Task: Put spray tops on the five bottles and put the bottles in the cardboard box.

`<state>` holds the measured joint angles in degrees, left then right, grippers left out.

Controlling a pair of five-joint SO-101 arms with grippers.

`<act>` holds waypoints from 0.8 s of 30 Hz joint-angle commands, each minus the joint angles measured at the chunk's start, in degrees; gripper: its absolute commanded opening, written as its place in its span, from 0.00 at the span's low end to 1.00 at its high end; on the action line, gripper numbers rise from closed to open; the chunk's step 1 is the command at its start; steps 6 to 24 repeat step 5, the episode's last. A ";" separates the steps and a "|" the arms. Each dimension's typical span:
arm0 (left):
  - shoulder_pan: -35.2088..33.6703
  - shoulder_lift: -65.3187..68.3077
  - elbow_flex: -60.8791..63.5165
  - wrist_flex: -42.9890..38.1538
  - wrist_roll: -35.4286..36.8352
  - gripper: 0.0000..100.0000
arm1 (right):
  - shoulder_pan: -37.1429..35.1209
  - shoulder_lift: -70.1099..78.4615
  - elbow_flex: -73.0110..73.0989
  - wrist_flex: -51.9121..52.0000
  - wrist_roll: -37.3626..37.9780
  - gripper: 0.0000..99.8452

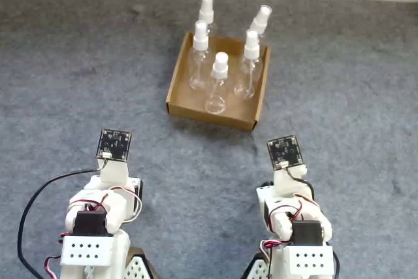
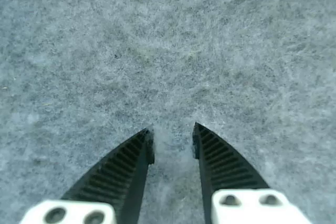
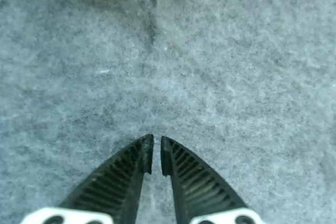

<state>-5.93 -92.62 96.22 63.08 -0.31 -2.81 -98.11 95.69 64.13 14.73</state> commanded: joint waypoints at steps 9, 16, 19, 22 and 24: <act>0.31 -0.40 1.10 0.18 -0.35 0.09 | 0.48 -0.66 6.73 0.31 0.62 0.00; 0.31 -0.40 1.10 0.18 -0.35 0.09 | 0.48 -0.66 6.73 0.31 0.62 0.00; 0.31 -0.40 1.10 0.18 -0.35 0.09 | 0.48 -0.66 6.73 0.31 0.62 0.00; 0.31 -0.40 1.10 0.18 -0.35 0.09 | 0.48 -0.66 6.73 0.31 0.62 0.00; 0.31 -0.40 1.10 0.18 -0.35 0.09 | 0.48 -0.66 6.73 0.31 0.62 0.00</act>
